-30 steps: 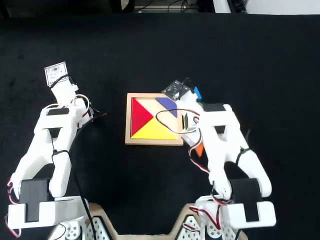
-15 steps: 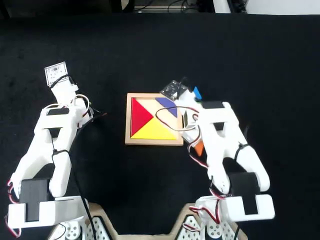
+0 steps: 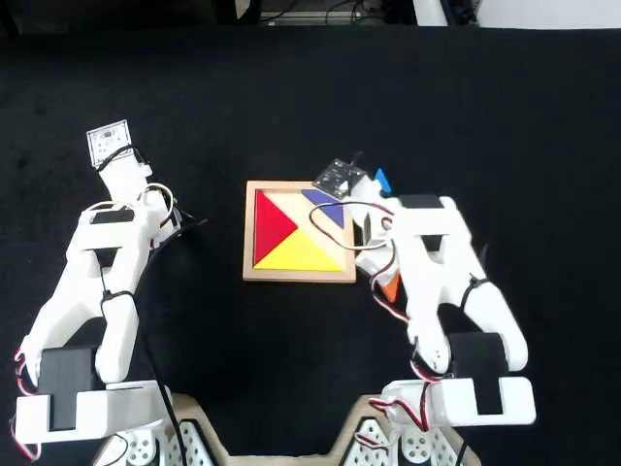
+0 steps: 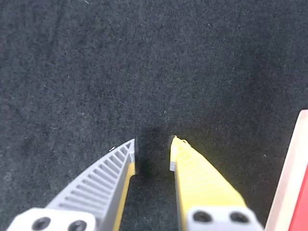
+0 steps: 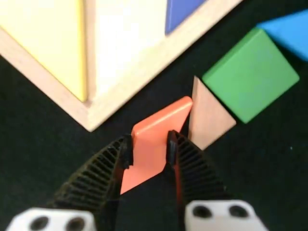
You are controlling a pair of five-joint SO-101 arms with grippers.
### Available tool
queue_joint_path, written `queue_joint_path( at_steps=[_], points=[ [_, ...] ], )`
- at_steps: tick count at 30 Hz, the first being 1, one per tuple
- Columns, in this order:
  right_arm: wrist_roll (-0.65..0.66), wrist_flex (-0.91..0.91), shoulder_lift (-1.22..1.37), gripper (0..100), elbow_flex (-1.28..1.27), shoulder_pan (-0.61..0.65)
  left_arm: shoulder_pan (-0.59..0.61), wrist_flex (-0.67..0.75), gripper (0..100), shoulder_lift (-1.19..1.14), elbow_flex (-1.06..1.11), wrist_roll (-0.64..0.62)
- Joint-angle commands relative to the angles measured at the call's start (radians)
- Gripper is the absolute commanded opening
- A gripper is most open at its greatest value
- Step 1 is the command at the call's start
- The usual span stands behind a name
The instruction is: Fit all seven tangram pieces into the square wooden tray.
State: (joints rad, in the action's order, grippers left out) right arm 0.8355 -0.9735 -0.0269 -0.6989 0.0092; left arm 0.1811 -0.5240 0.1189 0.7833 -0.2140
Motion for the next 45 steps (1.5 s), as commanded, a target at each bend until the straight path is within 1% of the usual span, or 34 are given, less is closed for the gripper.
queue_joint_path(
  at_steps=[1, 9, 11, 15, 18, 21, 27, 31, 38, 39, 42, 43, 45],
  points=[
    [0.031, -0.021, 0.053, 12.8, -0.019, -0.078, 0.01, 0.017, 13, 0.003, -0.007, 0.009],
    [0.063, -0.014, 0.053, 12.9, -0.015, -0.137, 0.012, 0.017, 13, 0.003, -0.007, 0.009],
    [0.094, -0.014, 0.053, 12.9, -0.008, -0.158, 0.012, 0.017, 13, 0.003, -0.007, 0.009],
    [0.143, -0.014, 0.053, 12.9, 0.018, -0.227, 0.012, 0.017, 13, 0.003, -0.007, 0.009],
    [0.153, -0.021, 0.044, 13.0, 0.035, -0.272, 0.012, 0.017, 13, 0.003, -0.007, 0.009],
    [0.173, -0.057, 0.012, 13.1, 0.028, -0.261, 0.007, 0.017, 13, 0.003, -0.008, 0.009],
    [0.176, -0.183, -0.183, 13.1, 0.024, -0.124, 0.01, 0.017, 13, 0.003, -0.01, 0.009],
    [0.173, -0.227, -0.303, 13.2, 0.024, -0.089, 0.012, 0.017, 13, 0.003, -0.01, 0.009],
    [0.178, -0.255, -0.374, 12.3, -0.033, -0.101, 0.007, 0.017, 13, 0.003, -0.01, 0.009],
    [0.178, -0.253, -0.381, 10.6, -0.05, -0.114, 0.007, 0.017, 13, 0.003, -0.01, 0.009],
    [0.18, -0.261, -0.427, 0.6, -0.093, -0.166, 0.008, 0.017, 13, 0.003, -0.008, 0.009],
    [0.19, -0.261, -0.456, 1.8, -0.114, -0.193, 0.008, 0.017, 13, 0.003, -0.008, 0.009],
    [0.295, -0.252, -0.535, 4.5, -0.182, -0.245, 0.008, 0.017, 13, 0.003, -0.008, 0.009]
  ],
)
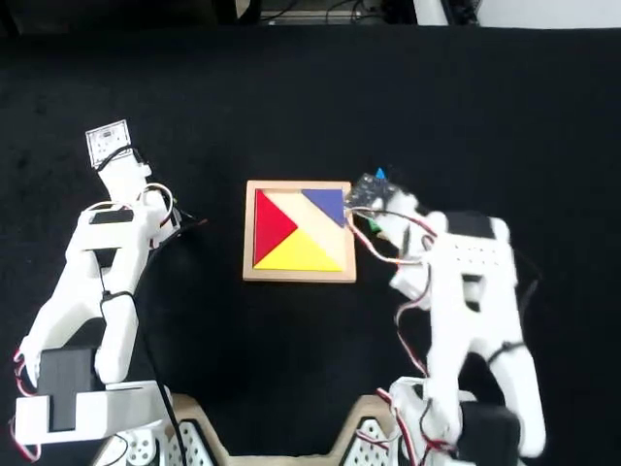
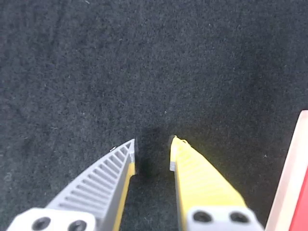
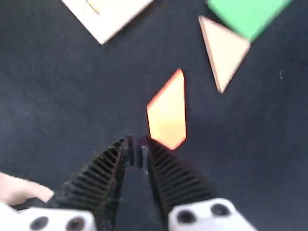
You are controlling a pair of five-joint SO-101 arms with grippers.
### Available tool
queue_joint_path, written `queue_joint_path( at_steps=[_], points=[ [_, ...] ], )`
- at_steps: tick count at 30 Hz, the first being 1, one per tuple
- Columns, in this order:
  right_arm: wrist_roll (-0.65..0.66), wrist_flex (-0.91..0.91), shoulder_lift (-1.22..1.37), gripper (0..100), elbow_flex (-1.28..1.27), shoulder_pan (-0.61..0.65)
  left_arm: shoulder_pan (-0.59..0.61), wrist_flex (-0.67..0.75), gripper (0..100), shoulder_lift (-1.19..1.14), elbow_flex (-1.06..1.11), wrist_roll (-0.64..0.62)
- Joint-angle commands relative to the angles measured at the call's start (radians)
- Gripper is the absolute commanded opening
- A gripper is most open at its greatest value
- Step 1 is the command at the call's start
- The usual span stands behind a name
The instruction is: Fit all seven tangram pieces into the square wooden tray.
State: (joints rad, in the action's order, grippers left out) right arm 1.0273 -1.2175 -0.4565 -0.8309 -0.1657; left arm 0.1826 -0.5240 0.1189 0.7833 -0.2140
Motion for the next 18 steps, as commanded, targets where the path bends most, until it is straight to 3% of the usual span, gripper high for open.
queue_joint_path(
  at_steps=[1, 4, 8, 11, 18],
  points=[
    [0.167, -0.003, -0.151, 4.9, -0.091, -0.092, 0.007, 0.017, 13, 0.003, -0.01, 0.009],
    [0.247, 0.095, -0.303, 5.3, -0.236, -0.133, 0.005, 0.017, 13, 0.003, -0.01, 0.009],
    [0.166, 0.282, -0.475, 10.7, -0.407, -0.138, 0.004, 0.017, 13, 0.003, -0.01, 0.009],
    [0.133, 0.296, -0.538, 20.1, -0.446, -0.135, 0.004, 0.017, 13, 0.003, -0.008, 0.009],
    [0.137, 0.253, -0.47, 21.0, -0.39, -0.051, 0.004, 0.017, 13, 0.003, -0.008, 0.009]
  ],
)
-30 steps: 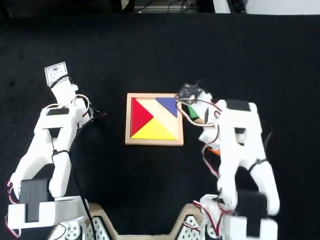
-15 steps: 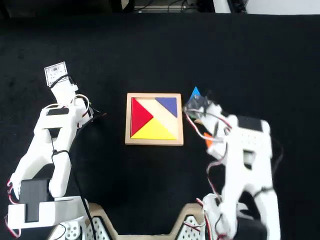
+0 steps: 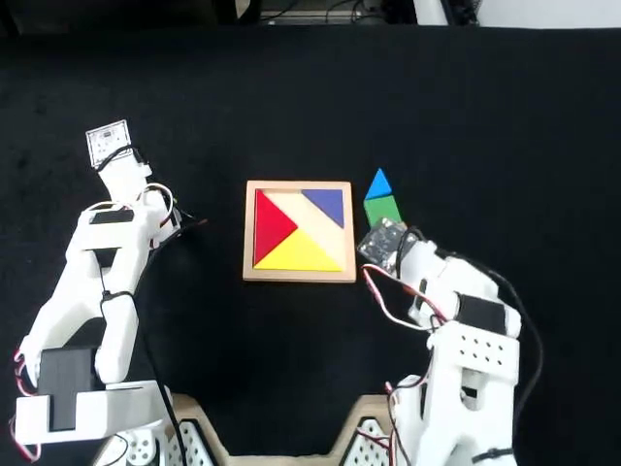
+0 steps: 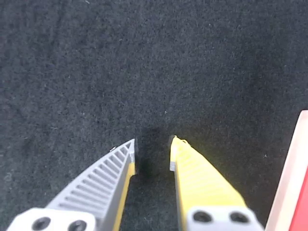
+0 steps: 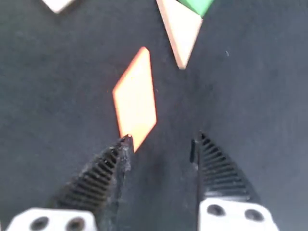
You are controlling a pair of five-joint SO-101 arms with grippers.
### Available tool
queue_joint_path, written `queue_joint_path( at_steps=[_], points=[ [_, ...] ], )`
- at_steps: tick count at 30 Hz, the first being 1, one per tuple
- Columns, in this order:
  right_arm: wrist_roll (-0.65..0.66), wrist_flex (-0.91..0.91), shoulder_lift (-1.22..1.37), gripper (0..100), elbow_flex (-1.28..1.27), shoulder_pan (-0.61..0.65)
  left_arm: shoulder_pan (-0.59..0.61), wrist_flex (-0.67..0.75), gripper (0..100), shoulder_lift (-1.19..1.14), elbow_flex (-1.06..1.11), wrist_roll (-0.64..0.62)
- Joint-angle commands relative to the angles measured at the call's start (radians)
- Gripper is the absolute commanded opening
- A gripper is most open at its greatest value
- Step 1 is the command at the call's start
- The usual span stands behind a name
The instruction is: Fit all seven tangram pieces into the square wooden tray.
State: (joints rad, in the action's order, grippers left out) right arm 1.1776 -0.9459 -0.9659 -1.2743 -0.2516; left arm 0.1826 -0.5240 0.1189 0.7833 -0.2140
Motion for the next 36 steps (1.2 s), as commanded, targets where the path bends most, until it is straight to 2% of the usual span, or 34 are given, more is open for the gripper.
queue_joint_path(
  at_steps=[1, 7, 15, 25, 36],
  points=[
    [-0.014, -0.044, 0.067, 21.0, 0.085, 0.046, 0.004, 0.017, 13, 0.003, -0.008, 0.009],
    [-0.021, -0.149, 0.351, 20.9, 0.288, 0.054, 0.005, 0.017, 13, 0.003, -0.008, 0.009],
    [-0.021, 0.003, 0.676, 20.9, 0.338, 0.057, 0.004, 0.017, 13, 0.003, -0.01, 0.009],
    [-0.021, 0.104, 0.71, 20.9, 0.338, 0.057, 0.004, 0.017, 13, 0.003, -0.015, 0.009],
    [-0.021, 0.107, 0.76, 20.8, 0.338, 0.077, 0.004, 0.017, 13, 0.003, -0.013, 0.009]
  ],
)
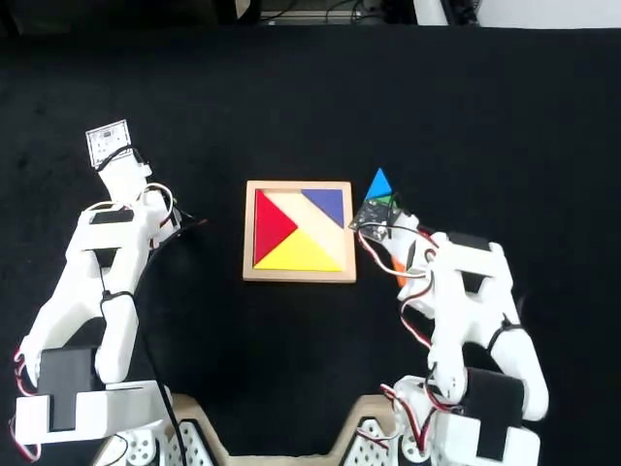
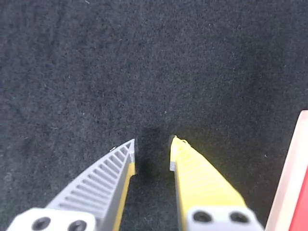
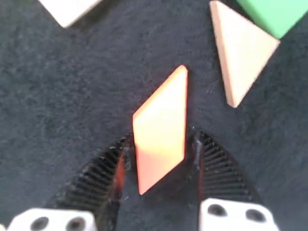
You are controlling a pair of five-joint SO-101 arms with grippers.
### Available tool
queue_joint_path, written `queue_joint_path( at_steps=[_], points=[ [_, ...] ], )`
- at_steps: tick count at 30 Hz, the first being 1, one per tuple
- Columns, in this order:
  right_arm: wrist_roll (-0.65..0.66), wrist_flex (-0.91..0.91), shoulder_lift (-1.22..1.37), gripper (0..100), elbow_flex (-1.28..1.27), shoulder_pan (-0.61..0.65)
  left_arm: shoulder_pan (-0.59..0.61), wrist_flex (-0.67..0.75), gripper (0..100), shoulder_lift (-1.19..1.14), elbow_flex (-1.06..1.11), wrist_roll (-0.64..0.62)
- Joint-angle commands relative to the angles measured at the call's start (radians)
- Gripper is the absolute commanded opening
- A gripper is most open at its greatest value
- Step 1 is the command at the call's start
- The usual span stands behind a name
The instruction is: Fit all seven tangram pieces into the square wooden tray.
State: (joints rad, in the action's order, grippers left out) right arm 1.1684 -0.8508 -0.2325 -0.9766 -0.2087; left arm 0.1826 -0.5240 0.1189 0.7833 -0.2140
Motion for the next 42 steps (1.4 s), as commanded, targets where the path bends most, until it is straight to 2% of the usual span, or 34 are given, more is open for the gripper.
queue_joint_path(
  at_steps=[1, 7, 12, 16, 22, 24, 29, 31, 35, 38, 42],
  points=[
    [-0.012, 0.014, 0.054, 20.8, 0.044, 0.043, 0.004, 0.017, 13, 0.003, -0.013, 0.009],
    [-0.012, -0.075, 0.191, 18.3, 0.2, 0.052, 0.004, 0.017, 13, 0.003, -0.012, 0.009],
    [-0.012, -0.078, 0.225, 1.7, 0.263, 0.052, 0.004, 0.017, 13, 0.003, -0.012, 0.011],
    [-0.012, -0.098, 0.162, 2.4, 0.277, 0.052, 0.004, 0.017, 13, 0.003, -0.013, 0.011],
    [-0.021, -0.313, -0.036, 2.4, 0.297, 0.098, 0.002, 0.017, 13, 0.003, -0.015, 0.011],
    [-0.117, -0.351, -0.108, 2.4, 0.3, 0.123, 0.002, 0.017, 13, 0.003, -0.015, 0.011],
    [-0.457, -0.353, -0.251, 2.4, 0.298, 0.149, 0.002, 0.017, 13, 0.003, -0.013, 0.011],
    [-0.531, -0.328, -0.292, 2.4, 0.289, 0.144, 0.002, 0.017, 13, 0.003, -0.01, 0.011],
    [-0.598, -0.232, -0.348, 2.4, 0.225, 0.11, 0.004, 0.017, 13, 0.003, -0.008, 0.011],
    [-0.643, -0.091, -0.364, 2.4, 0.142, 0.06, 0.004, 0.017, 13, 0.003, -0.008, 0.011],
    [-0.658, 0.137, -0.364, 2.4, 0.031, -0.068, 0.004, 0.017, 13, 0.003, -0.008, 0.011]
  ],
)
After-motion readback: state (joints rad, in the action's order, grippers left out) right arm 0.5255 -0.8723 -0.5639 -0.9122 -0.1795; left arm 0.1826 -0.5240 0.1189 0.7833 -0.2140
